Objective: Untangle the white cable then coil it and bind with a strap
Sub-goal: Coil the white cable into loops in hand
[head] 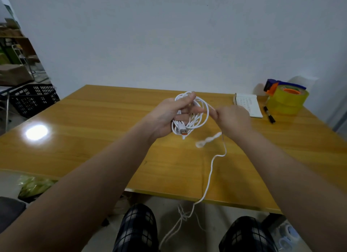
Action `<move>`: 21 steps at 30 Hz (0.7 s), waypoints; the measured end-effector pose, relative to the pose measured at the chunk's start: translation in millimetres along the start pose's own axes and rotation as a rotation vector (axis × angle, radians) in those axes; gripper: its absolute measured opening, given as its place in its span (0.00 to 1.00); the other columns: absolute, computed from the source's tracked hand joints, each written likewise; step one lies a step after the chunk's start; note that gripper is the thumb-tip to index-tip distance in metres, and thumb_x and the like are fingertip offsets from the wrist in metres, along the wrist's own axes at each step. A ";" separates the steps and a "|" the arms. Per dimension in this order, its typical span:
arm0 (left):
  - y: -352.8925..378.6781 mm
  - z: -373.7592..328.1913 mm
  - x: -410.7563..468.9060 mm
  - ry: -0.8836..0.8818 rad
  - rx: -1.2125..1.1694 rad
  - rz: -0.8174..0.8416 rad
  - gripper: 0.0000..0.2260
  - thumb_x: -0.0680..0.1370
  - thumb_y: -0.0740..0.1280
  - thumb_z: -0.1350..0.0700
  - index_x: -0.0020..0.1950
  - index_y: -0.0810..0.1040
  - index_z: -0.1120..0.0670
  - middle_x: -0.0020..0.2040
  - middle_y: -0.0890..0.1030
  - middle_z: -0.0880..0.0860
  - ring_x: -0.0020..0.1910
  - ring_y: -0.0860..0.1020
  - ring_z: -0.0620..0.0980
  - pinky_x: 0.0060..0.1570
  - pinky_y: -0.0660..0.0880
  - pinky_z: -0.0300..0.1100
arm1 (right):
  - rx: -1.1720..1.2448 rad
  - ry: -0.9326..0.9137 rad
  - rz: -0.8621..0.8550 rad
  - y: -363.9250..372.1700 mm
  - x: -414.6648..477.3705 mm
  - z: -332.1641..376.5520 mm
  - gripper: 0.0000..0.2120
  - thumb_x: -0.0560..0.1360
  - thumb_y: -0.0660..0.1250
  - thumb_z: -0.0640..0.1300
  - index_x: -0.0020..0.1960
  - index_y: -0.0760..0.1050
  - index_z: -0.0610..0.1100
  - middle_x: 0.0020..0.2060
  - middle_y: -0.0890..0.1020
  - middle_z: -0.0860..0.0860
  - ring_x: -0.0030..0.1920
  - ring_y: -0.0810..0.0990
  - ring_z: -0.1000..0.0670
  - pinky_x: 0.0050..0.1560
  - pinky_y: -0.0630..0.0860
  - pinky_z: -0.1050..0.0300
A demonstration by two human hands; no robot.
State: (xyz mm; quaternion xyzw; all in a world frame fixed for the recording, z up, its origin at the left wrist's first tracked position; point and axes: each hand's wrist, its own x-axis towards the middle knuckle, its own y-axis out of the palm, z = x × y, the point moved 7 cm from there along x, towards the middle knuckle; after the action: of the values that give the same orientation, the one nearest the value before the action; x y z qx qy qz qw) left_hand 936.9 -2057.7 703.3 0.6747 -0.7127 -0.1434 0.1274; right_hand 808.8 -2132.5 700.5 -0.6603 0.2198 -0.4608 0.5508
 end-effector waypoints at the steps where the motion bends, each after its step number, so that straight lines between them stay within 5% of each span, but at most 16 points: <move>1: -2.3 -2.2 1.3 0.012 -0.004 -0.029 0.11 0.78 0.63 0.53 0.38 0.71 0.56 0.36 0.83 0.56 0.17 0.60 0.38 0.18 0.58 0.28 | -0.099 -0.061 0.012 11.1 -3.3 2.2 0.25 0.79 0.48 0.61 0.40 0.73 0.45 0.38 0.81 0.45 0.43 0.79 0.41 0.47 0.67 0.51; 5: -14.3 -1.9 7.3 0.043 -0.010 -0.170 0.11 0.80 0.62 0.54 0.39 0.68 0.55 0.39 0.84 0.55 0.18 0.60 0.40 0.22 0.71 0.36 | -0.139 -0.103 0.162 54.8 -19.2 10.0 0.15 0.81 0.53 0.53 0.57 0.69 0.43 0.54 0.79 0.45 0.56 0.77 0.43 0.48 0.68 0.51; 9: -34.2 4.5 11.2 0.059 -0.183 -0.439 0.13 0.81 0.62 0.54 0.37 0.66 0.56 0.43 0.84 0.57 0.16 0.62 0.42 0.21 0.65 0.31 | -0.052 -0.148 0.367 81.1 -36.6 38.1 0.15 0.81 0.54 0.40 0.67 0.62 0.42 0.59 0.72 0.42 0.57 0.75 0.40 0.50 0.72 0.48; 12: -38.9 7.1 13.5 0.057 -0.056 -0.489 0.12 0.81 0.61 0.52 0.40 0.70 0.57 0.48 0.83 0.57 0.21 0.66 0.43 0.27 0.68 0.34 | -0.053 -0.227 0.479 87.3 -46.0 62.5 0.16 0.80 0.53 0.39 0.68 0.62 0.42 0.58 0.75 0.41 0.57 0.76 0.39 0.50 0.72 0.49; 15: -36.0 11.2 16.3 0.053 0.058 -0.450 0.10 0.81 0.61 0.51 0.47 0.72 0.57 0.56 0.82 0.55 0.47 0.79 0.50 0.51 0.74 0.48 | -0.183 -0.329 0.350 73.6 -44.7 75.0 0.15 0.81 0.56 0.46 0.65 0.64 0.42 0.56 0.79 0.44 0.55 0.78 0.41 0.42 0.69 0.53; 17: -34.3 8.6 15.1 0.092 0.080 -0.436 0.07 0.81 0.60 0.53 0.50 0.71 0.56 0.63 0.78 0.57 0.64 0.74 0.56 0.56 0.71 0.51 | -0.165 -0.371 0.259 60.3 -44.0 78.9 0.19 0.80 0.56 0.54 0.64 0.64 0.41 0.54 0.80 0.46 0.54 0.79 0.43 0.38 0.65 0.54; 21: -39.2 6.8 16.5 0.134 0.101 -0.395 0.08 0.82 0.59 0.54 0.56 0.72 0.57 0.66 0.75 0.59 0.65 0.74 0.54 0.53 0.71 0.47 | 0.048 -0.299 0.105 35.8 -39.9 71.7 0.20 0.78 0.55 0.60 0.60 0.65 0.46 0.47 0.82 0.48 0.49 0.80 0.43 0.36 0.64 0.55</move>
State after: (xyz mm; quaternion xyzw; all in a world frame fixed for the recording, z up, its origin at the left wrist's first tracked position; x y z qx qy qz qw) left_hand 969.6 -2075.8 682.1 0.8148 -0.5629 -0.0843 0.1100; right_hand 858.5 -2073.6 654.9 -0.6956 0.1585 -0.3331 0.6165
